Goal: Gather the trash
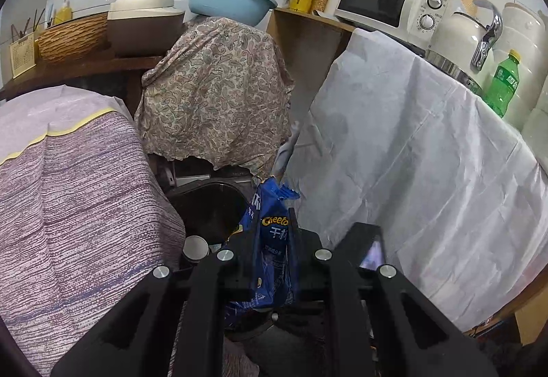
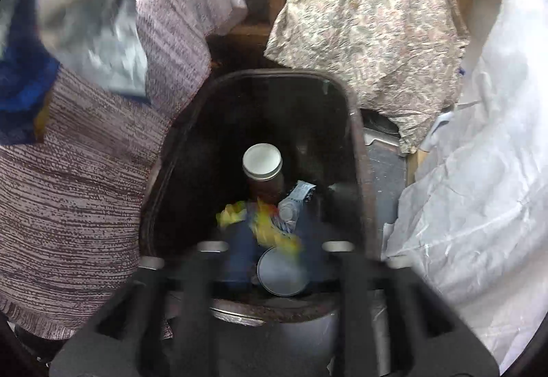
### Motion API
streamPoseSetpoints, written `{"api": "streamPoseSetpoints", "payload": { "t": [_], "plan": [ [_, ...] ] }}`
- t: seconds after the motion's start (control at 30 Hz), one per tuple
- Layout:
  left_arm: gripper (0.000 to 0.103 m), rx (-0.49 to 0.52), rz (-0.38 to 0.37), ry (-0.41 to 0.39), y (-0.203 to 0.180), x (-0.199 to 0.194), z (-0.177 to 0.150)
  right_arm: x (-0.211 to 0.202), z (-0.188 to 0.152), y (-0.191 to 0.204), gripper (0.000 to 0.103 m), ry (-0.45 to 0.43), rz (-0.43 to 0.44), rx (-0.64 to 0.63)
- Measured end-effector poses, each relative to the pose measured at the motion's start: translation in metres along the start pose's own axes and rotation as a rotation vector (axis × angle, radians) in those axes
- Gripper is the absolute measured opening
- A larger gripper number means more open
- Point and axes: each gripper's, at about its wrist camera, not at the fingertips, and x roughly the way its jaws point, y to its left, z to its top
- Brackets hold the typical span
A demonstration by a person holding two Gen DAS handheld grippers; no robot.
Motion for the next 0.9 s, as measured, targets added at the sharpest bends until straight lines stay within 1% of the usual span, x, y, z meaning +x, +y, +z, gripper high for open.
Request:
{"api": "streamPoseSetpoints", "payload": {
  "t": [0.03, 0.07, 0.17, 0.3, 0.5, 0.7, 0.8, 0.83, 0.9],
  "plan": [
    [0.014, 0.0, -0.002, 0.002, 0.0, 0.001, 0.0, -0.008, -0.001, 0.0, 0.068, -0.025, -0.006, 0.005],
    [0.014, -0.001, -0.007, 0.005, -0.001, 0.003, 0.0, -0.017, -0.001, 0.0, 0.068, -0.057, -0.009, 0.006],
    [0.014, 0.003, -0.012, 0.015, -0.002, 0.009, 0.0, -0.034, -0.004, 0.0, 0.069, -0.073, -0.026, 0.004],
    [0.014, 0.017, -0.016, 0.035, -0.006, 0.018, -0.001, -0.059, -0.012, -0.008, 0.074, -0.103, -0.065, 0.017],
    [0.014, 0.04, -0.007, 0.091, -0.01, 0.043, -0.01, -0.091, -0.024, -0.022, 0.075, -0.151, -0.121, 0.038],
    [0.014, 0.029, -0.011, 0.133, -0.007, 0.061, -0.017, -0.109, -0.031, -0.043, 0.078, -0.167, -0.178, 0.088],
    [0.015, 0.022, -0.019, 0.145, -0.007, 0.065, -0.02, -0.113, -0.035, -0.054, 0.078, -0.172, -0.185, 0.125],
    [0.019, 0.022, -0.02, 0.146, -0.007, 0.066, -0.022, -0.115, -0.036, -0.057, 0.078, -0.174, -0.192, 0.132],
    [0.023, 0.021, -0.033, 0.153, -0.008, 0.068, -0.023, -0.116, -0.036, -0.059, 0.078, -0.178, -0.2, 0.136]
  ]
}}
